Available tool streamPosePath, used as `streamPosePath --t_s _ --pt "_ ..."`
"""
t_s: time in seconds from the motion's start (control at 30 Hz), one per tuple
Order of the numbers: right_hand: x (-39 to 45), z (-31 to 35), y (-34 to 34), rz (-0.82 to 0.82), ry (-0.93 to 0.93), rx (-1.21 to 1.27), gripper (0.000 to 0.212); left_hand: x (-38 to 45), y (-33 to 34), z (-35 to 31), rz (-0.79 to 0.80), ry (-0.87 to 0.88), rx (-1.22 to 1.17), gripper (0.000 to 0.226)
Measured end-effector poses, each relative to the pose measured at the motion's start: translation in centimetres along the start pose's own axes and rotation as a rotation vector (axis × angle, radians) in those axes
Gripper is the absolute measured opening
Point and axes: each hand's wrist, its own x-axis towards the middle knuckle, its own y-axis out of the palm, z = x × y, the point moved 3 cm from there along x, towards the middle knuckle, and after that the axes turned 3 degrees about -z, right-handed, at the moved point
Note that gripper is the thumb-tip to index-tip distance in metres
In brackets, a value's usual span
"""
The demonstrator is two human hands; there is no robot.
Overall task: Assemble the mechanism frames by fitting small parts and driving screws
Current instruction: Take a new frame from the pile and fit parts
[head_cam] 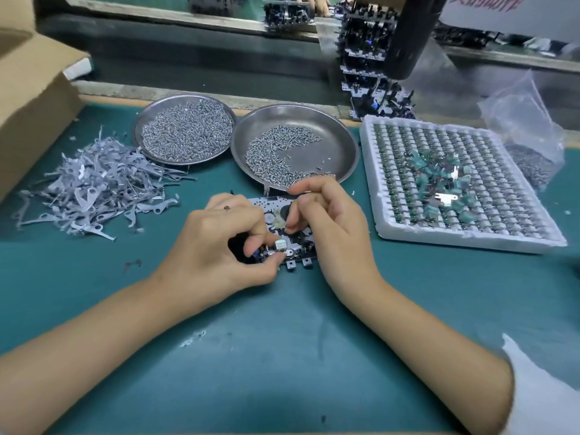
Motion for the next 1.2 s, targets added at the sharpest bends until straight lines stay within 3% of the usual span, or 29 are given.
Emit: streamPosePath --t_s 0.53,0.8,1.2 --pt "-0.16 0.11 0.15 0.013 -0.036 -0.058 0.032 -0.09 0.13 -0.02 -0.034 0.044 0.02 0.051" --pt "-0.67 0.37 0.11 0.0 -0.053 -0.009 0.027 -0.2 0.12 -0.13 -0.039 0.005 0.05 0.035" --pt "-0.27 0.24 0.11 0.014 -0.026 -0.027 0.029 0.08 0.38 0.39 -0.012 0.038 0.007 0.042"
